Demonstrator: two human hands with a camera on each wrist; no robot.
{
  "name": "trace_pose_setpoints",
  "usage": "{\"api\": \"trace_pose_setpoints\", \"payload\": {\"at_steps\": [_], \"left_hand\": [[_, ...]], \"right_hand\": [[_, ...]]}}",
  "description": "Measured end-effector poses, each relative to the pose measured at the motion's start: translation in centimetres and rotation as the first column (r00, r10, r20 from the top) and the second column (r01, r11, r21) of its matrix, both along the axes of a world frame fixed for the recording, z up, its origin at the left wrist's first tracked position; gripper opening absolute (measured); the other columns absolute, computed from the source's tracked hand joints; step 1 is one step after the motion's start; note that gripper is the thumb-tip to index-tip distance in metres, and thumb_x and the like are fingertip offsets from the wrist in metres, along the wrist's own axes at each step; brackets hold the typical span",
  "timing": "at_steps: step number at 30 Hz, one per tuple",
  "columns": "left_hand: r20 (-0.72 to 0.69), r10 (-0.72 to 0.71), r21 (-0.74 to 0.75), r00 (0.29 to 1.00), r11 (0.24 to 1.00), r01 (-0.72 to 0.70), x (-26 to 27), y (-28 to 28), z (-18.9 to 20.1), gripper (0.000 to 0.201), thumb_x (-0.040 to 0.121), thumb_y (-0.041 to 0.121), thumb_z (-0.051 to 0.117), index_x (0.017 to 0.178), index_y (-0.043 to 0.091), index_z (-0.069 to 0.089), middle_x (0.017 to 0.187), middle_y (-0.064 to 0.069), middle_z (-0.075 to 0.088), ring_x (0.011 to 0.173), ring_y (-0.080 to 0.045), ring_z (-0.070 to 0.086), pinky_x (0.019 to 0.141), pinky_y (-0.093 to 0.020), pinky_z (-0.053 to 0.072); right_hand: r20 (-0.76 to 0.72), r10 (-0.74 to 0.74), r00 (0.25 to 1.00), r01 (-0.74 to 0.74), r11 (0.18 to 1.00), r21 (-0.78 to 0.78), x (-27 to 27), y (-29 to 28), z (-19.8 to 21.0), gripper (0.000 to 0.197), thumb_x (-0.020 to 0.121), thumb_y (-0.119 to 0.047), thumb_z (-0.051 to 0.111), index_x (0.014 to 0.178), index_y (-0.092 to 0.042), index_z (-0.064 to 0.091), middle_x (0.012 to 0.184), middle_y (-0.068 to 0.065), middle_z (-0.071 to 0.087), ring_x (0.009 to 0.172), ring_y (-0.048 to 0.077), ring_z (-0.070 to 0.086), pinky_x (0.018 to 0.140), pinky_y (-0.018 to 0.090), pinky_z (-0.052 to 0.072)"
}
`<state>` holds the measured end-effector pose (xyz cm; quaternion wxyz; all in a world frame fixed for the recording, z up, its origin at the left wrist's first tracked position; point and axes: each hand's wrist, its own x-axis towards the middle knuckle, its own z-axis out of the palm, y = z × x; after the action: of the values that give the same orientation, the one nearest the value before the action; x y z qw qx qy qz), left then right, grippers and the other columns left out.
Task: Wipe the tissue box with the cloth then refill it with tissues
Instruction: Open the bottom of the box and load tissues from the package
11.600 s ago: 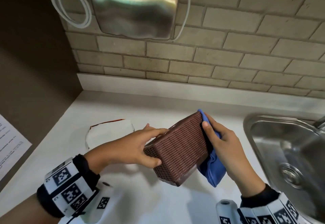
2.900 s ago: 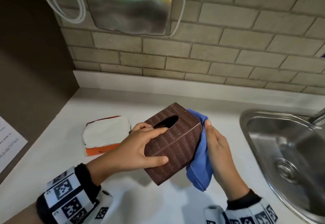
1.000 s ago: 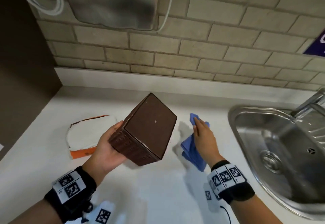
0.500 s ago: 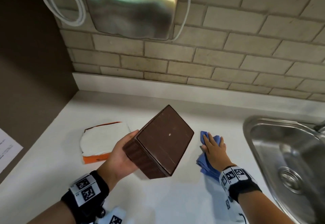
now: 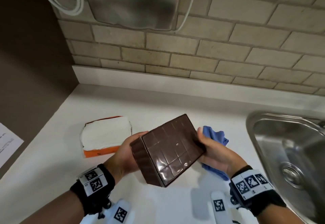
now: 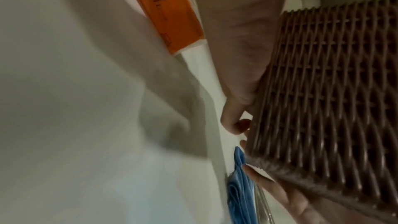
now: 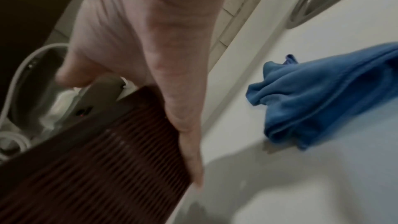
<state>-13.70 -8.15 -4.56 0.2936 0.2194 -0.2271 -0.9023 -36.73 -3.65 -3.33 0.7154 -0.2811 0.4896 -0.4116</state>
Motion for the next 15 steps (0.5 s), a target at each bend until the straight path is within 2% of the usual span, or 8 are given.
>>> {"api": "trace_pose_setpoints", "payload": {"at_steps": [2,4,6,7,9,11,13,15], "left_hand": [[0.235,0.131,0.103,0.963,0.982,-0.158,0.2,0.2,-1.1,0.056,0.097,0.016,0.032,0.050,0.007,0.062,0.042,-0.006,0.059,0.038,-0.018,0.060,0.046,-0.020,0.052],[0.252,0.162,0.155,0.954,0.967,-0.205,0.2,0.3,-2.5,0.063,0.097,0.016,0.031,0.040,0.009,0.056,0.036,-0.001,0.051,0.031,-0.014,0.053,0.041,-0.014,0.047],[0.357,0.132,0.154,0.925,0.968,-0.197,0.1,0.0,-3.3,0.047,0.098,0.019,0.034,0.067,0.006,0.068,0.056,-0.008,0.068,0.051,-0.020,0.067,0.058,-0.025,0.058],[0.352,0.123,0.168,0.928,0.967,-0.192,0.2,-0.2,-3.3,0.039,0.098,0.024,0.037,0.090,0.005,0.070,0.079,-0.012,0.075,0.076,-0.025,0.073,0.076,-0.036,0.059],[0.339,0.086,0.226,0.937,0.959,-0.170,0.7,-0.9,-3.8,0.046,0.095,0.038,0.041,0.118,0.006,0.065,0.115,-0.018,0.068,0.113,-0.033,0.061,0.103,-0.050,0.042],[0.339,0.101,0.196,0.935,0.965,-0.175,1.3,-1.6,-4.1,0.055,0.092,0.047,0.044,0.126,0.006,0.059,0.108,-0.016,0.069,0.107,-0.033,0.061,0.105,-0.051,0.039],[0.384,0.167,0.087,0.908,0.973,-0.216,1.3,-1.8,-3.9,0.047,0.094,0.044,0.046,0.123,0.010,0.059,0.083,-0.007,0.071,0.087,-0.027,0.062,0.095,-0.046,0.047],[0.425,0.202,-0.037,0.882,0.978,-0.206,1.0,-1.7,-3.9,0.035,0.098,0.039,0.042,0.111,0.015,0.064,0.079,0.000,0.073,0.085,-0.020,0.064,0.085,-0.039,0.050]], "right_hand": [[-0.028,0.071,0.997,-0.070,0.997,0.043,0.1,0.8,-0.4,0.067,0.062,-0.048,0.082,0.119,-0.018,0.062,0.113,0.004,0.070,0.103,0.017,0.067,0.083,0.034,0.055],[-0.059,0.062,0.996,-0.055,0.991,0.123,0.2,1.3,-0.9,0.060,0.070,-0.043,0.077,0.121,-0.015,0.061,0.111,0.006,0.071,0.099,0.017,0.068,0.080,0.036,0.056],[-0.028,-0.030,0.999,0.035,0.982,0.184,0.2,1.4,-1.6,0.049,0.078,-0.035,0.070,0.119,-0.010,0.065,0.113,0.012,0.070,0.104,0.024,0.067,0.087,0.047,0.054],[-0.006,-0.078,0.997,0.078,0.978,0.191,0.2,1.5,-1.6,0.041,0.080,-0.033,0.069,0.114,-0.010,0.069,0.115,0.015,0.069,0.110,0.029,0.064,0.092,0.055,0.050],[0.019,-0.172,0.985,0.166,0.972,0.169,0.2,1.7,-1.8,0.019,0.084,-0.030,0.067,0.096,-0.018,0.077,0.107,0.013,0.073,0.113,0.033,0.060,0.095,0.062,0.044],[-0.044,-0.241,0.969,0.245,0.961,0.125,0.2,1.7,-1.9,0.013,0.086,-0.032,0.065,0.085,-0.030,0.079,0.099,0.004,0.076,0.107,0.029,0.063,0.095,0.060,0.046],[-0.130,-0.255,0.958,0.267,0.959,0.089,0.2,1.3,-2.2,0.016,0.085,-0.041,0.065,0.098,-0.038,0.073,0.104,0.001,0.075,0.105,0.026,0.064,0.095,0.057,0.047],[-0.203,-0.231,0.952,0.248,0.967,0.065,0.6,0.8,-2.6,0.029,0.085,-0.047,0.062,0.113,-0.038,0.065,0.109,-0.003,0.073,0.106,0.022,0.064,0.097,0.052,0.047]]}}
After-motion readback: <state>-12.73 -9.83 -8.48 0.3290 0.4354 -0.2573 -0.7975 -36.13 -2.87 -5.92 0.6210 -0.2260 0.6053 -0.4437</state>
